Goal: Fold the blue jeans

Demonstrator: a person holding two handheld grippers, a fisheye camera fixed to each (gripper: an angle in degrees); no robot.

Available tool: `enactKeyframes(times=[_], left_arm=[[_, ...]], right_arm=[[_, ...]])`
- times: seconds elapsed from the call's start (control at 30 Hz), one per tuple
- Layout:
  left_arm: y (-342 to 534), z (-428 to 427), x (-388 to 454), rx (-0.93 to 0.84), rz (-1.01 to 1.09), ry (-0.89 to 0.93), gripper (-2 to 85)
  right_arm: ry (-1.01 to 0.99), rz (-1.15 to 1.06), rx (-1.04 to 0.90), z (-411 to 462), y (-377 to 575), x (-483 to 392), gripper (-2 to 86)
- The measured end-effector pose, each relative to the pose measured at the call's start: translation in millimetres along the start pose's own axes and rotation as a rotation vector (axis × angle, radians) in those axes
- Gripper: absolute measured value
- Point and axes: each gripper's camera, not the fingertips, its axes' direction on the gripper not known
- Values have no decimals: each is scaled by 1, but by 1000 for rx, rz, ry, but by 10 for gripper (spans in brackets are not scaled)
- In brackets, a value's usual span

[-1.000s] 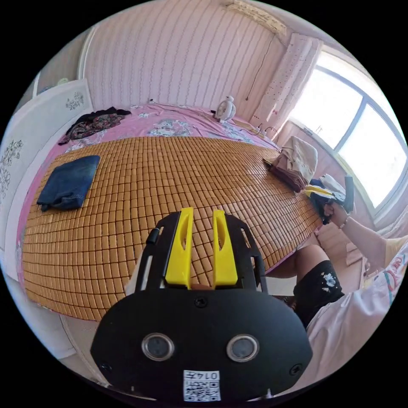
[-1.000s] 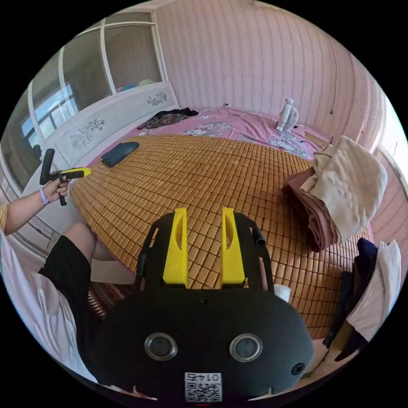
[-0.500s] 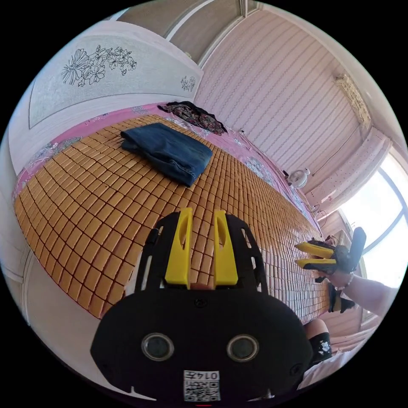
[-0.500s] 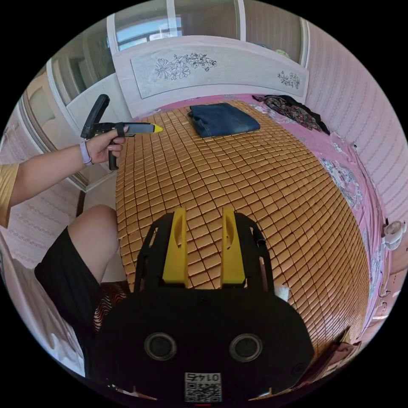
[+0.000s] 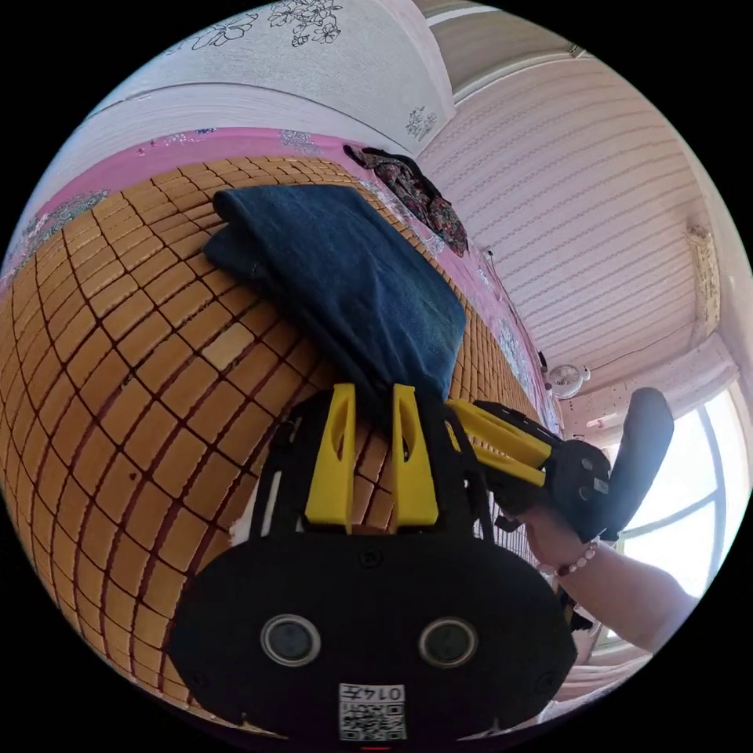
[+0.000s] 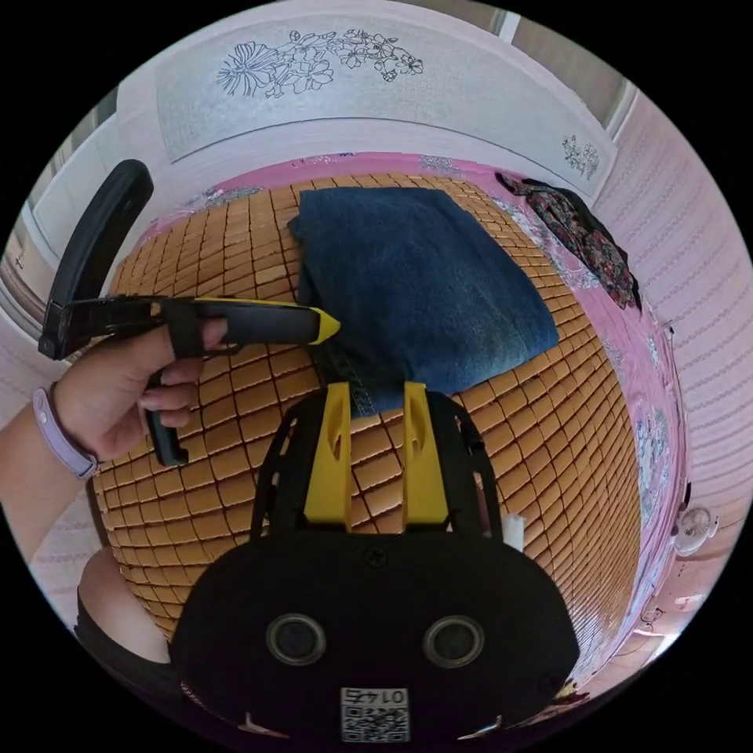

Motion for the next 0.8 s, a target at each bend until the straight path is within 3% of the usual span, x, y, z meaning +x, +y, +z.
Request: enactKeyframes(times=[0.23, 0.47, 0.6, 0.73, 0.8], left_arm=[[75, -51, 76, -141, 246, -67, 20], [264, -121, 158, -438, 251, 293, 21], [369, -140, 221, -526, 320, 362, 38], [414, -179, 242, -495, 337, 416, 32], [417, -217, 227, -366, 276, 422, 7]], right_arm=[[-84, -51, -87, -21, 75, -9, 22], [-202, 13, -158, -102, 273, -49, 14], [-199, 193, -160, -135, 371, -61, 12], [-180, 395, -171, -161, 451, -69, 3], [-162, 466, -140, -174, 474, -70, 1]])
